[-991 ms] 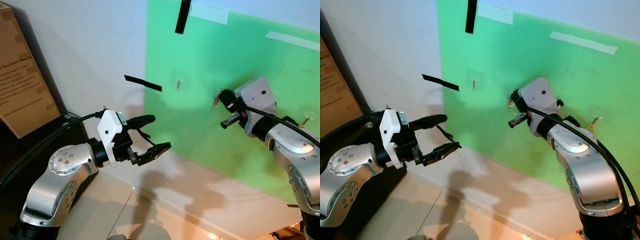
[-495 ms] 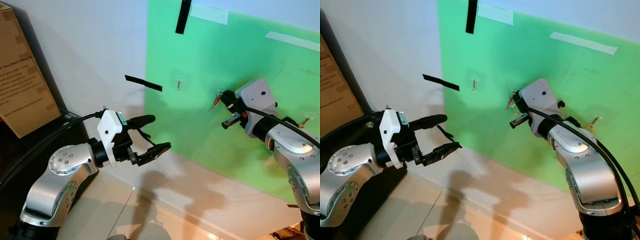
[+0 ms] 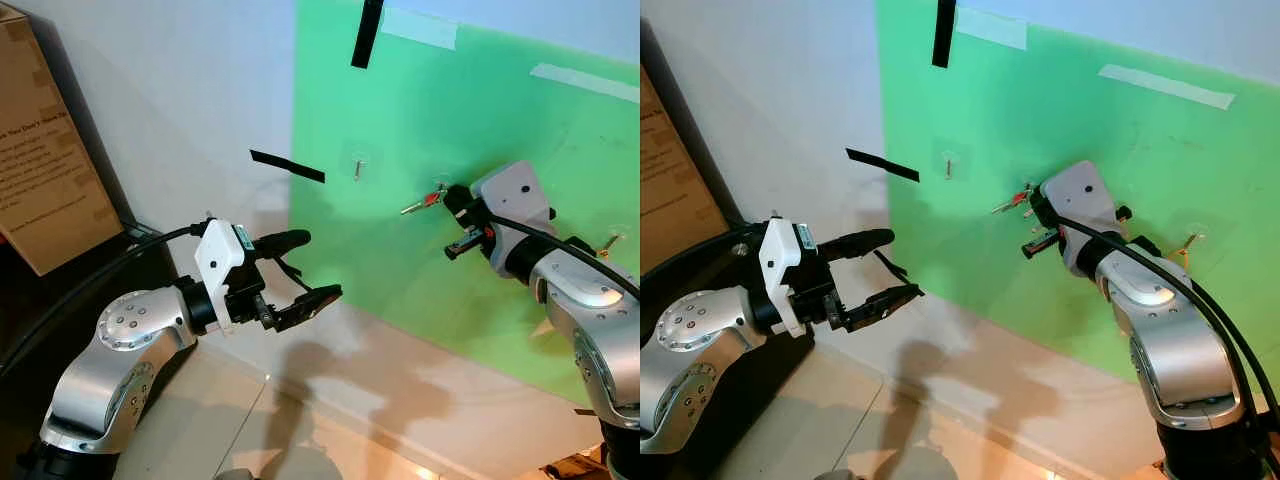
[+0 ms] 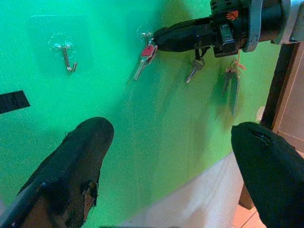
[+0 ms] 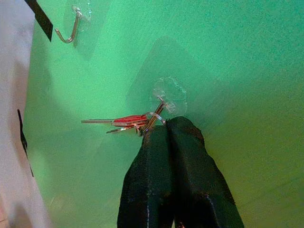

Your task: Hang keys on a hook

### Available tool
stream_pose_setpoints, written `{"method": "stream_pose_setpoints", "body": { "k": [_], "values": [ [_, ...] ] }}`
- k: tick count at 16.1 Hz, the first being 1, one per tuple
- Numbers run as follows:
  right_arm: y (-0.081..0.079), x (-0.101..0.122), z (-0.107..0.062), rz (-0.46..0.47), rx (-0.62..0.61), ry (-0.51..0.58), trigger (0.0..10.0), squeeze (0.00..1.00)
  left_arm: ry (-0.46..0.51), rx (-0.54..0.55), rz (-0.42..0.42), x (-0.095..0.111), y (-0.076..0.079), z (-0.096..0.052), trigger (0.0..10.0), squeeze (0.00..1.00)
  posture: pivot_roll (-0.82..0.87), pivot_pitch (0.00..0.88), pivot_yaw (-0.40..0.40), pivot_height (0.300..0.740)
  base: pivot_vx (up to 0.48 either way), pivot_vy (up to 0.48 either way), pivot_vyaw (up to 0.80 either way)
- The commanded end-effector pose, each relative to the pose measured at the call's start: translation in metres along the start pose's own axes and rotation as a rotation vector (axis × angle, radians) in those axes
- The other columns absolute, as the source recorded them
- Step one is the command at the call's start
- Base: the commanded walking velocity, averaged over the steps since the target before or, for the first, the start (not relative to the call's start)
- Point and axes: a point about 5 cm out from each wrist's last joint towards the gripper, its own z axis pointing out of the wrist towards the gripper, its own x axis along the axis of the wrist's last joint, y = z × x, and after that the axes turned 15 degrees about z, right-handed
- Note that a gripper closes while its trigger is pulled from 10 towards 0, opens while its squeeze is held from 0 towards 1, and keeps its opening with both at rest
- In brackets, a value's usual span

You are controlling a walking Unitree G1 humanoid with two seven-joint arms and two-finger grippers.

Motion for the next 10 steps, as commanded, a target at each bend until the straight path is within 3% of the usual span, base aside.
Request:
{"method": "stream_pose_setpoints", "body": {
  "k": [1, 5, 10],
  "values": [
    [0.002, -0.007, 0.0, 0.001, -0.013, -0.037, 10.0, 0.0, -0.008, -0.005, 0.01, 0.0, 0.0, 0.001, 10.0, 0.0, 0.03, 0.0, -0.056, 0.74, 0.0, 0.0, 0.0],
    [-0.001, 0.009, 0.0, -0.001, 0.006, 0.066, 10.0, 0.0, -0.008, -0.002, 0.012, 0.0, -0.001, 0.001, 10.0, 0.0, 0.03, 0.0, -0.055, 0.74, 0.0, 0.0, 0.0],
    [-0.003, 0.012, -0.001, -0.023, 0.029, 0.083, 10.0, 0.0, -0.009, 0.002, 0.013, 0.001, -0.001, 0.001, 10.0, 0.0, 0.03, 0.0, -0.057, 0.74, 0.0, 0.0, 0.0]
  ]
}}
